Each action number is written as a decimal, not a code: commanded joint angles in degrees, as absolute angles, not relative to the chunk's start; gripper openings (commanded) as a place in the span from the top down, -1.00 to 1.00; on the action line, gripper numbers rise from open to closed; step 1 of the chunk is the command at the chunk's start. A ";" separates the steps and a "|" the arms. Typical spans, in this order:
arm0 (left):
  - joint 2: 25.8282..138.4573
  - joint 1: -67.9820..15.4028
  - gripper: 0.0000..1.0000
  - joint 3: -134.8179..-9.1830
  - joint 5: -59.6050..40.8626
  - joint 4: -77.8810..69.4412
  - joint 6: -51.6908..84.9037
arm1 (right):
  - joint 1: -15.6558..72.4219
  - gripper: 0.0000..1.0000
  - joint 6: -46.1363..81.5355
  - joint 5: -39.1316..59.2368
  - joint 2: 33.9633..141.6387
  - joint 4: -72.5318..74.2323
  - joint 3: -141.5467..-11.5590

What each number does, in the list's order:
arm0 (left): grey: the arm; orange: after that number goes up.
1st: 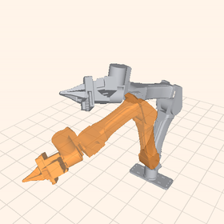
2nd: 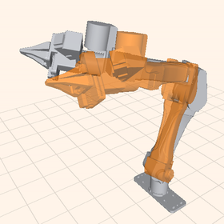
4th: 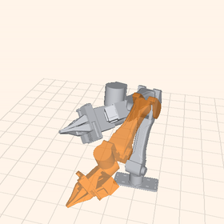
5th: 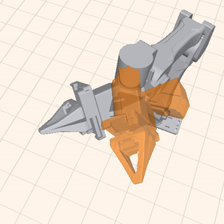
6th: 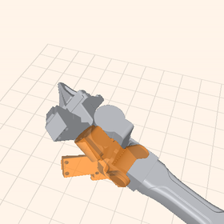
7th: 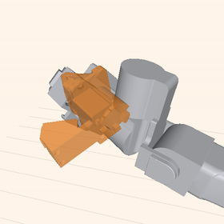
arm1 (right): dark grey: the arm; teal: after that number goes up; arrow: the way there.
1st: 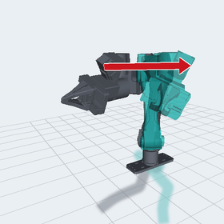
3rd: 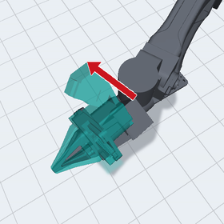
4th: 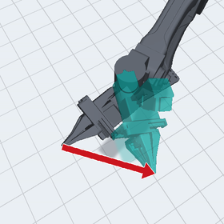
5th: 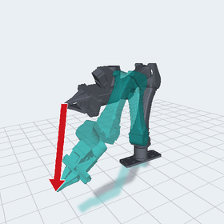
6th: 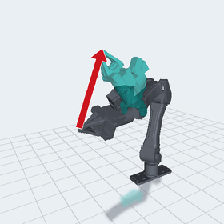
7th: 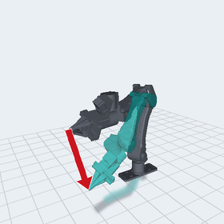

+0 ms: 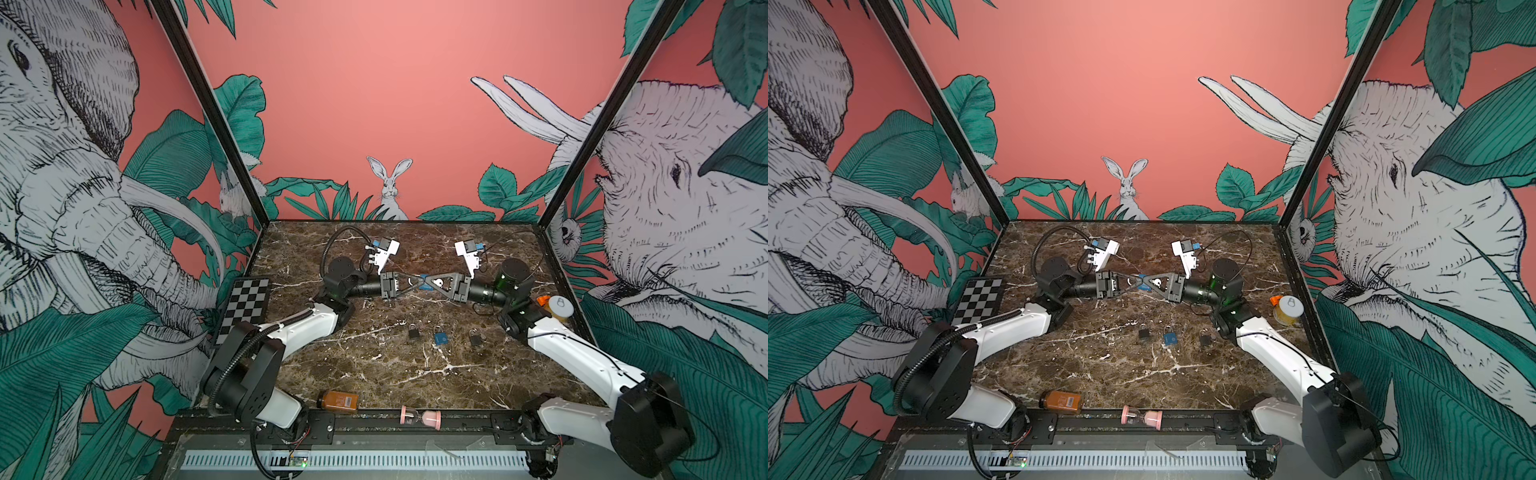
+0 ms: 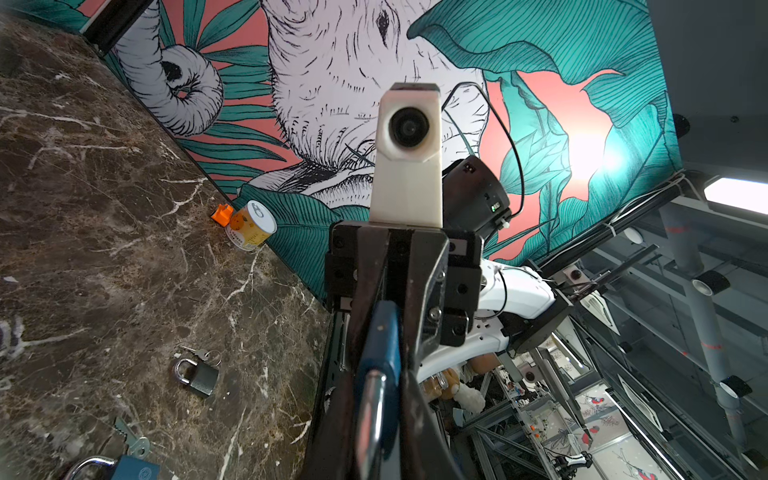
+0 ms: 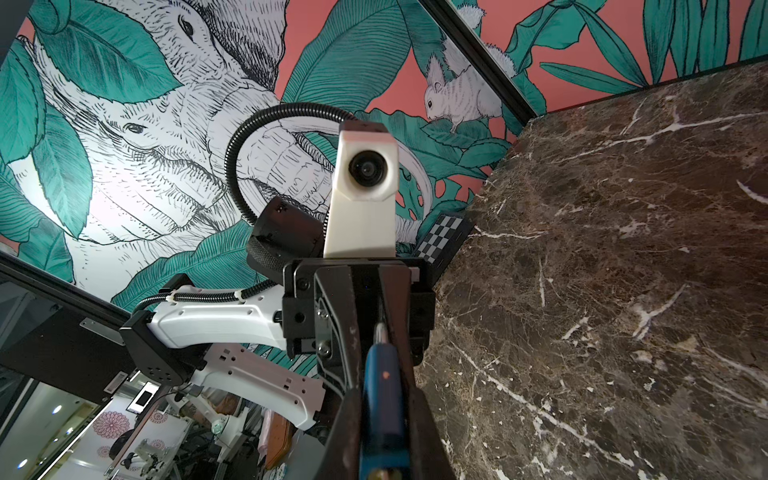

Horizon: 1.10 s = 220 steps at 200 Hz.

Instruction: Lock with the key

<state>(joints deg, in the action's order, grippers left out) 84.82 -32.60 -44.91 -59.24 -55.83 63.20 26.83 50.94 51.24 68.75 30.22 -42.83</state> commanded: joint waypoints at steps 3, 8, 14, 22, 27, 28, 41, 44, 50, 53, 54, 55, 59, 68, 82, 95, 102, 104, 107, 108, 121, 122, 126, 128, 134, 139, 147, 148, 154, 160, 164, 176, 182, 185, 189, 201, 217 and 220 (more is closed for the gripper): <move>84.60 -33.55 1.00 -44.72 -58.91 -59.28 63.17 | 26.68 0.67 49.42 48.57 67.70 30.39 -43.79; 84.50 -33.45 1.00 -44.65 -58.50 -59.28 63.04 | 26.39 0.59 49.09 47.69 66.97 29.33 -43.52; 84.31 -33.38 1.00 -44.56 -58.03 -59.41 62.90 | 25.90 0.48 48.62 46.40 65.71 27.69 -42.91; 84.05 -33.21 1.00 -44.31 -57.81 -59.97 62.85 | 25.07 0.33 48.10 45.09 64.18 26.26 -42.15; 83.94 -33.01 1.00 -44.15 -57.69 -60.46 62.93 | 24.55 0.27 48.00 44.67 63.32 25.83 -41.68; 83.85 -33.03 1.00 -44.14 -57.68 -60.55 62.93 | 24.40 0.26 48.08 44.66 63.13 25.84 -41.58; 83.50 -32.59 1.00 -43.86 -57.42 -61.22 63.15 | 23.28 0.17 48.19 44.69 61.20 24.92 -40.72; 83.43 -32.44 1.00 -43.85 -57.38 -61.34 63.14 | 23.02 0.16 48.15 44.83 60.84 24.64 -40.70; 83.36 -32.31 1.00 -43.84 -57.44 -61.57 63.34 | 22.80 0.16 48.04 45.16 60.27 23.88 -40.46; 83.33 -32.34 1.00 -43.79 -57.43 -61.67 63.43 | 22.70 0.16 47.99 45.44 60.03 23.60 -40.39; 83.37 -32.34 1.00 -43.82 -57.41 -61.69 63.44 | 22.69 0.16 47.99 45.48 59.94 23.57 -40.37; 83.39 -32.30 1.00 -43.84 -57.40 -61.69 63.45 | 22.64 0.16 47.99 45.55 59.90 23.48 -40.35; 83.41 -32.21 1.00 -43.86 -57.47 -61.70 63.51 | 22.59 0.17 48.01 45.88 59.63 23.37 -40.22; 83.49 -32.05 1.00 -43.82 -57.63 -62.02 63.75 | 22.51 0.21 48.21 46.45 59.25 23.31 -39.87; 83.71 -32.08 1.00 -44.02 -57.73 -62.89 64.33 | 22.58 0.25 48.91 47.23 59.06 24.05 -39.27; 83.89 -32.08 1.00 -43.98 -57.65 -63.57 64.79 | 22.59 0.30 49.64 47.92 59.44 25.12 -39.02; 83.98 -32.03 1.00 -44.11 -57.64 -63.57 64.86 | 22.58 0.34 50.08 48.38 59.82 25.82 -38.98; 84.01 -32.07 1.00 -44.12 -57.65 -63.60 64.82 | 22.58 0.34 50.23 48.57 59.95 26.08 -38.95; 84.04 -32.02 1.00 -44.05 -57.66 -63.63 64.89 | 22.59 0.35 50.45 48.79 60.09 26.43 -38.94; 84.03 -32.01 1.00 -44.04 -57.66 -63.59 64.92 | 22.59 0.36 50.58 48.83 60.10 26.53 -38.94; 84.11 -32.07 1.00 -43.99 -57.70 -63.64 65.06 | 22.59 0.39 51.50 49.60 60.85 27.99 -38.94; 84.16 -32.08 1.00 -43.97 -57.68 -63.59 65.05 | 22.59 0.39 51.59 49.67 60.88 28.01 -38.94; 84.11 -32.04 1.00 -43.95 -57.66 -63.71 65.12 | 22.59 0.40 51.81 49.85 61.05 28.28 -39.01; 84.05 -32.07 1.00 -43.95 -57.66 -63.70 65.10 | 22.61 0.40 51.78 49.97 61.14 28.43 -39.02; 84.02 -32.07 1.00 -43.90 -57.59 -63.60 65.04 | 22.67 0.42 51.96 50.14 61.30 28.79 -39.04; 84.02 -32.08 1.00 -43.85 -57.57 -63.60 65.12 | 22.63 0.43 52.09 50.25 61.39 29.15 -39.02; 84.02 -32.07 1.00 -43.77 -57.55 -63.53 64.98 | 22.76 0.46 52.21 50.40 61.57 29.68 -38.98; 84.07 -32.08 1.00 -43.73 -57.51 -63.49 64.97 | 22.76 0.46 52.25 50.38 61.59 29.74 -38.96; 84.02 -32.04 1.00 -43.77 -57.46 -63.38 64.91 | 22.76 0.49 52.30 50.44 61.69 30.05 -39.00; 84.02 -32.03 1.00 -43.76 -57.40 -63.24 64.87 | 22.83 0.50 52.46 50.51 61.86 30.33 -39.02; 84.03 -32.06 1.00 -43.76 -57.43 -63.22 64.83 | 22.85 0.53 52.55 50.57 61.98 30.48 -39.02; 84.18 -32.04 1.00 -43.86 -57.39 -62.92 64.63 | 22.94 0.55 53.05 50.75 62.48 31.12 -39.02; 84.21 -32.08 1.00 -43.85 -57.43 -62.81 64.63 | 23.07 0.56 53.15 50.83 62.74 31.50 -38.94; 84.20 -32.06 1.00 -43.86 -57.43 -62.77 64.64 | 23.11 0.57 53.21 50.86 62.82 31.60 -38.90; 84.22 -32.08 1.00 -43.85 -57.35 -62.67 64.66 | 23.19 0.57 53.26 50.90 62.97 31.64 -38.89; 84.32 -32.07 1.00 -43.95 -57.43 -62.49 64.48 | 23.53 0.58 53.35 51.08 63.32 32.06 -38.94; 84.38 -32.01 1.00 -43.97 -57.31 -62.41 64.40 | 23.97 0.61 53.63 51.16 63.84 32.49 -38.98; 84.39 -31.99 1.00 -44.00 -57.30 -62.40 64.41 | 24.03 0.61 53.61 51.16 63.89 32.49 -38.94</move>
